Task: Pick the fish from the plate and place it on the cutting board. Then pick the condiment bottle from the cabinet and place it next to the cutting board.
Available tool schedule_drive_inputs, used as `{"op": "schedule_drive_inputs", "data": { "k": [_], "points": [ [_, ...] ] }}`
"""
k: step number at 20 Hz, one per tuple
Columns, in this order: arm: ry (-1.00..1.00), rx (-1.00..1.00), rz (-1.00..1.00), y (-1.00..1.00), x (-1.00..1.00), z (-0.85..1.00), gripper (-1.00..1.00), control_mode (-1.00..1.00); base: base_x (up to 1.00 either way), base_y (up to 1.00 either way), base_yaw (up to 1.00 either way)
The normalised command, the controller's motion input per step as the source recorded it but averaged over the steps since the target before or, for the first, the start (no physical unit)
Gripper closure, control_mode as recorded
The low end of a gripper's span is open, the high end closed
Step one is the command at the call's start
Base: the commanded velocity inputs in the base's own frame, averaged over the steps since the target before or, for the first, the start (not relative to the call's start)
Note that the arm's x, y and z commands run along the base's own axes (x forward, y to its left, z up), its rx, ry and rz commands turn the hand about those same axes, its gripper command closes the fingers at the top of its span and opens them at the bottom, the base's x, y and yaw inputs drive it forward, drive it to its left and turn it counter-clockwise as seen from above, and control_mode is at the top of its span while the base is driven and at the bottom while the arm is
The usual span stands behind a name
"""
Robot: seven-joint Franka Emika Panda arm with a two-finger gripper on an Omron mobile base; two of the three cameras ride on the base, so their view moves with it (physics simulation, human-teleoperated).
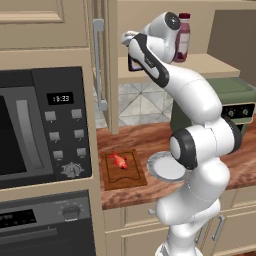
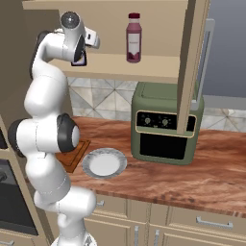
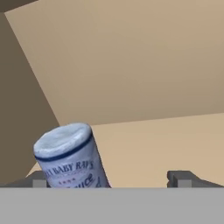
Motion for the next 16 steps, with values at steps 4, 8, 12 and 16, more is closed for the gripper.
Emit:
{"op": "schedule_drive_inputs", "data": {
  "k": [4,8,12,16],
  "points": [
    [0.0,0.0,0.0,0.01,0.0,0.0,1.0,-1.0,0.0,0.0,0.0],
    [0.0,0.0,0.0,0.0,0.0,0.0,1.0,-1.0,0.0,0.0,0.0],
    [0.0,0.0,0.0,0.0,0.0,0.0,1.0,-1.0,0.0,0.0,0.0],
    [-0.06,0.0,0.0,0.0,-0.04,0.06,1.0,-1.0,0.0,0.0,0.0]
  ]
}}
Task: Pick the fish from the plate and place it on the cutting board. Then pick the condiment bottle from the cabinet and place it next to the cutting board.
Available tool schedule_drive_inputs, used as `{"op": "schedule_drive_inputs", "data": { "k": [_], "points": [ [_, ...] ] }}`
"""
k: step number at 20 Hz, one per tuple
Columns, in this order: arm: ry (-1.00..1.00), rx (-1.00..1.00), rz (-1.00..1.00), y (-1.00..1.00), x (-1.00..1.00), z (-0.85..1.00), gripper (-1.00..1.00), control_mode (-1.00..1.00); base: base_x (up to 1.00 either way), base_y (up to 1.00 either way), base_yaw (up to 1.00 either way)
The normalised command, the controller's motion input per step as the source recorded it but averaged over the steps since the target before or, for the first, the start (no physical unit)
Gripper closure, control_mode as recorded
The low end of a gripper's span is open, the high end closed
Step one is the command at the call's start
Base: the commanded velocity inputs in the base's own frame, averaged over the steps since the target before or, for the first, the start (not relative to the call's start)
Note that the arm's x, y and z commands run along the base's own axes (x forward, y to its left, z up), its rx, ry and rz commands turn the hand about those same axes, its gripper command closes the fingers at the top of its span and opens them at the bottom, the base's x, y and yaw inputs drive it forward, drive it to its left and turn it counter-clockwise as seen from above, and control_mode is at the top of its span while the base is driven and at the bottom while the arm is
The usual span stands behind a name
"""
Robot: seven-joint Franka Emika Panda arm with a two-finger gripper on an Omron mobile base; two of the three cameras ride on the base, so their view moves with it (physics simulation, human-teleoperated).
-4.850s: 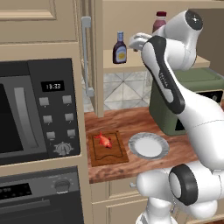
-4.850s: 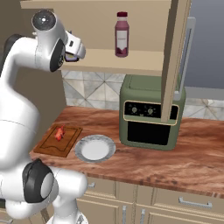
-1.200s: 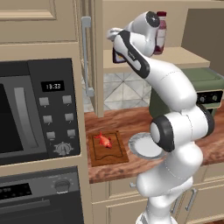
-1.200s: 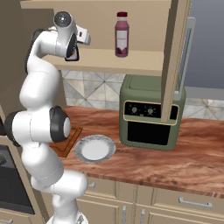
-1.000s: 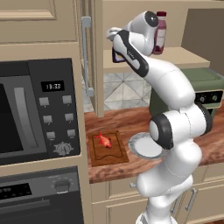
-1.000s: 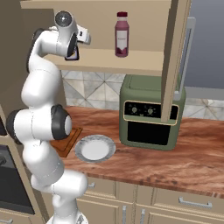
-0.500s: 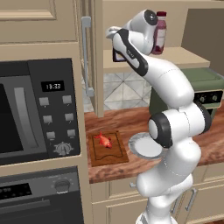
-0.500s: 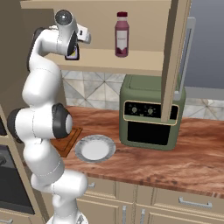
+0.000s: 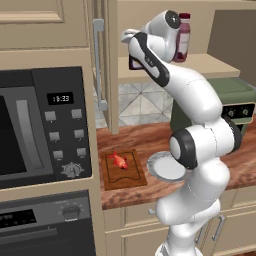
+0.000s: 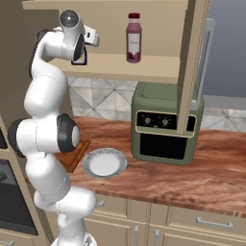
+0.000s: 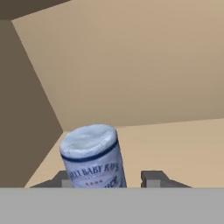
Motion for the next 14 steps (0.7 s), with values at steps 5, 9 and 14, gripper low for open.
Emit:
{"op": "schedule_drive_inputs", "data": {
  "k": [5,9,14],
  "points": [
    [-0.08,0.0,0.02,-0.03,-0.23,0.23,1.0,-1.0,0.0,0.0,0.0],
    [-0.07,0.0,0.01,-0.18,-0.54,0.15,1.0,-1.0,0.0,0.0,0.0],
    [-0.06,0.0,0.0,-0.34,-0.78,0.05,1.0,-1.0,0.0,0.0,0.0]
  ]
}}
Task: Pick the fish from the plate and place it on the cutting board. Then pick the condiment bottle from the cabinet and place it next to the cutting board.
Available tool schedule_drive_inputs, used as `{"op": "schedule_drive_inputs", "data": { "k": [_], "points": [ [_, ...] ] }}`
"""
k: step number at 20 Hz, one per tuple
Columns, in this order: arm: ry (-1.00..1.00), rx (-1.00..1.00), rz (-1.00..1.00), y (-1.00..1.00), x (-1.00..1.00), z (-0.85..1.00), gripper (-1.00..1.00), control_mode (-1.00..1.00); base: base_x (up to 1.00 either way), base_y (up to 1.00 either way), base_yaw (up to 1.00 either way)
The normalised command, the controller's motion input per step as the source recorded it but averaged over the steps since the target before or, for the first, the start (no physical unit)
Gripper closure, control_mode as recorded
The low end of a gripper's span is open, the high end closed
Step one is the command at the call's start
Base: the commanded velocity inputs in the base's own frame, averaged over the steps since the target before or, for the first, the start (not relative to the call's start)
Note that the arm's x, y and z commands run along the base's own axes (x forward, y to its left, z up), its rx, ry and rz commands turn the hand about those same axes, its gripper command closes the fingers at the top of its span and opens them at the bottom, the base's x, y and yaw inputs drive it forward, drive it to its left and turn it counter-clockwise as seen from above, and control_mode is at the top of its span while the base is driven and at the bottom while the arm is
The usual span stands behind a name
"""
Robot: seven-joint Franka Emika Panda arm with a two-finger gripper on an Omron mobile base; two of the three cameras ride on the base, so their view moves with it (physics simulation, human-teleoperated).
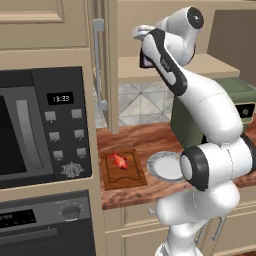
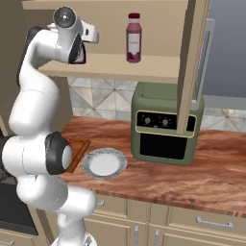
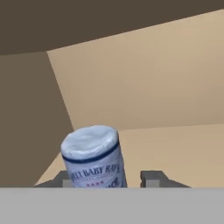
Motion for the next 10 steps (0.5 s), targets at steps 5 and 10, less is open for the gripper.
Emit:
{"op": "schedule_drive_inputs", "data": {
  "k": [5,10],
  "points": [
    [-0.09,0.0,0.0,-0.33,-0.85,0.0,1.0,-1.0,0.0,0.0,0.0],
    [-0.14,0.0,0.0,-0.35,-0.87,0.0,1.0,-1.0,0.0,0.0,0.0]
  ]
}}
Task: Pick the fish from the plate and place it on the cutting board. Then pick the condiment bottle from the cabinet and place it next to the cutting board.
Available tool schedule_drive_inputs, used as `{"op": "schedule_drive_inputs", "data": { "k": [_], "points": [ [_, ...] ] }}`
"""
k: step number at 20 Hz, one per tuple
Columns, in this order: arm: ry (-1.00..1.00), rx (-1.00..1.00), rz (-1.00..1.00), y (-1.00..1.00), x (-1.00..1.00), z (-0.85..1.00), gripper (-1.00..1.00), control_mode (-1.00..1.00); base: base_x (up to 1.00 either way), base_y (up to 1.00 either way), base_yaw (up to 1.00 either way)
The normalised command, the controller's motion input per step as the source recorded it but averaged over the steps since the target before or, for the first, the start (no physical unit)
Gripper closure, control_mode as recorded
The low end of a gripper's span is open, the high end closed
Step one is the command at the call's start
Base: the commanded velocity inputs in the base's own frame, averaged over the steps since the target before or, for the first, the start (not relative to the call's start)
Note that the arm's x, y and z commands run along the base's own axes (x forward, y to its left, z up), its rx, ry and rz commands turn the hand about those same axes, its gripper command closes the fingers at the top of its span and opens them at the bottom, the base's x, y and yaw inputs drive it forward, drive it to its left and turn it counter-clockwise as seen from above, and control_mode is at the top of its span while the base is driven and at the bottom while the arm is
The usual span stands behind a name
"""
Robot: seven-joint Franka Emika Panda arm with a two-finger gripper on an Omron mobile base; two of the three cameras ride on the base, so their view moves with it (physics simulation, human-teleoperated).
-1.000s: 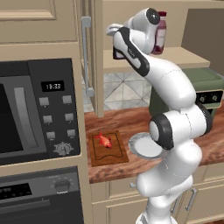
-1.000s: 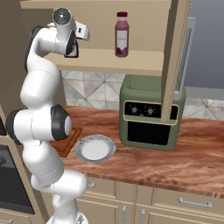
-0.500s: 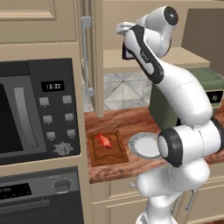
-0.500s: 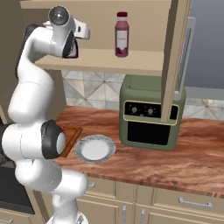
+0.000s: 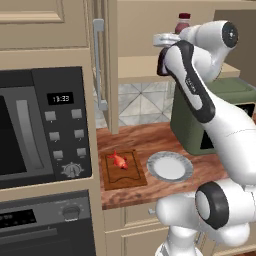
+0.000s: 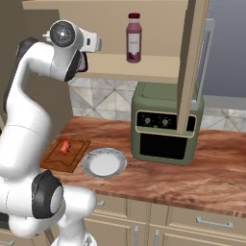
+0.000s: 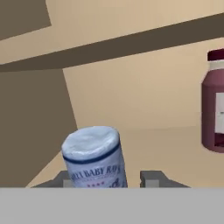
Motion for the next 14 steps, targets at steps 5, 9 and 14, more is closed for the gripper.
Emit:
{"op": "schedule_drive_inputs", "data": {
  "k": [5,9,14],
  "points": [
    [-0.15,0.0,0.0,-0.35,-0.85,0.0,1.0,-1.0,0.0,0.0,0.0],
    [-0.14,0.0,0.0,-0.36,-0.87,0.0,1.0,-1.0,0.0,0.0,0.0],
    [-0.12,-0.05,0.0,-0.31,-0.87,-0.04,1.0,-1.0,0.0,0.0,0.0]
  ]
}}
